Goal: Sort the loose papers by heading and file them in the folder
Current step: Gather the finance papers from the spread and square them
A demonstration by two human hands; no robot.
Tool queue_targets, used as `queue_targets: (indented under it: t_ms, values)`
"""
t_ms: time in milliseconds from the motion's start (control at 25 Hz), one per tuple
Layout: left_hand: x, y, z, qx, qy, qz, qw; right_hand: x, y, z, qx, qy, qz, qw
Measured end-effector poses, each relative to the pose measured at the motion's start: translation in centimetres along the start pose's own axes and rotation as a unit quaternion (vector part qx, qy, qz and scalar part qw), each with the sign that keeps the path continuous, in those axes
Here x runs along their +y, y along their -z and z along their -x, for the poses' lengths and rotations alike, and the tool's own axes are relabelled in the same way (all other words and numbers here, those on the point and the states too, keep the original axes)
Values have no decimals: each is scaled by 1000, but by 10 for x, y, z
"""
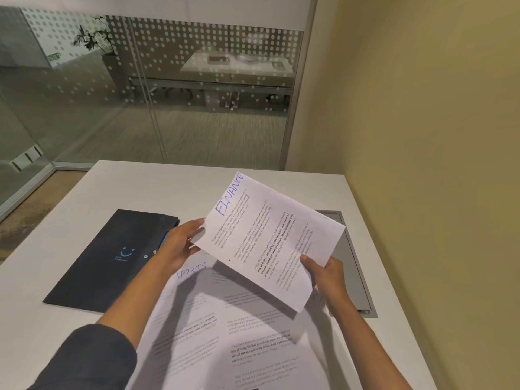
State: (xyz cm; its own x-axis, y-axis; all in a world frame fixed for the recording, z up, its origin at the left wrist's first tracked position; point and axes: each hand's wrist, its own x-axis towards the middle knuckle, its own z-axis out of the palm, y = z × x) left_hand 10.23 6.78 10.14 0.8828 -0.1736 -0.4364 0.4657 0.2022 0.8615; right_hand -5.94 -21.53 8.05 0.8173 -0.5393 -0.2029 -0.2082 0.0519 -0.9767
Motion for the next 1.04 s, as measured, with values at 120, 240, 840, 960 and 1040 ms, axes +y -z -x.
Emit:
queue_targets:
  t_ms: [120,240,840,960,1040]
  values:
    - [5,2,-2,-59,3,-143,988,-5,1,-1,-18,23,47,998]
    - [5,-9,4,-91,-11,-243,966,-6,-7,1,-32,35,54,997]
    - [-95,-15,12,80,-64,-224,969,39,-31,-10,28,-14,98,995]
    - [-94,-15,15,61,-70,-215,972,37,-27,-9,34,-25,83,996]
    - [-91,-18,16,58,-81,-206,974,36,-24,-10,41,-22,81,996]
